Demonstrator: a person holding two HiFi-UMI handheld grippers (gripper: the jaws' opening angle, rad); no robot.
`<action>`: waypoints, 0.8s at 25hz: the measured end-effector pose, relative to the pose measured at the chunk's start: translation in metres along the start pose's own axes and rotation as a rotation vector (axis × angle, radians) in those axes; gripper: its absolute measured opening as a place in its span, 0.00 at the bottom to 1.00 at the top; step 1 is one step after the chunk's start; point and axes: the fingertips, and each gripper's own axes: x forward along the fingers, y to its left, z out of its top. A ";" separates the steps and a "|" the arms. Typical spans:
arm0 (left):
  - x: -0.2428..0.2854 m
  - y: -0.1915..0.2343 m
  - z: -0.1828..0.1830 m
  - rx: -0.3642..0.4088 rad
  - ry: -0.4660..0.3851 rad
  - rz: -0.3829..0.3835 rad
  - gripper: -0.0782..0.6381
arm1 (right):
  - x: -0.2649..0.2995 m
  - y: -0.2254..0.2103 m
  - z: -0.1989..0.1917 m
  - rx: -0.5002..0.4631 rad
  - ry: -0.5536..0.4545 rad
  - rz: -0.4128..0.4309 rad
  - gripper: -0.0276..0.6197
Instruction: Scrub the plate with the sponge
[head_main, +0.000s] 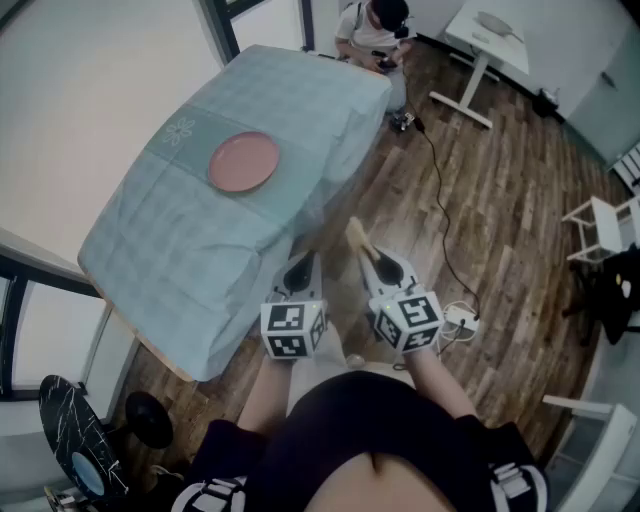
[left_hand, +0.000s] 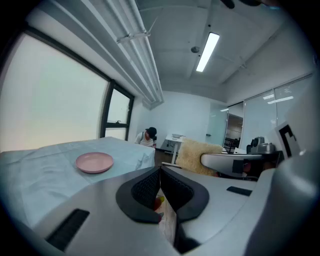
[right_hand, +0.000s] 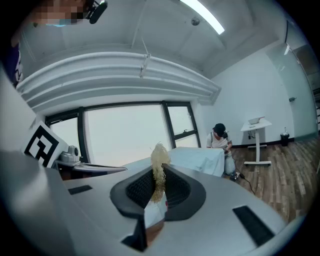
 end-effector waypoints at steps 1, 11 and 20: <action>-0.002 -0.009 -0.002 -0.020 -0.005 -0.003 0.12 | -0.008 -0.002 0.000 -0.015 0.004 0.007 0.10; -0.023 -0.047 -0.008 -0.125 -0.032 0.001 0.12 | -0.058 0.008 -0.007 -0.057 0.035 0.062 0.10; -0.031 -0.023 -0.008 -0.141 -0.024 0.032 0.12 | -0.036 0.038 0.002 -0.032 -0.009 0.157 0.10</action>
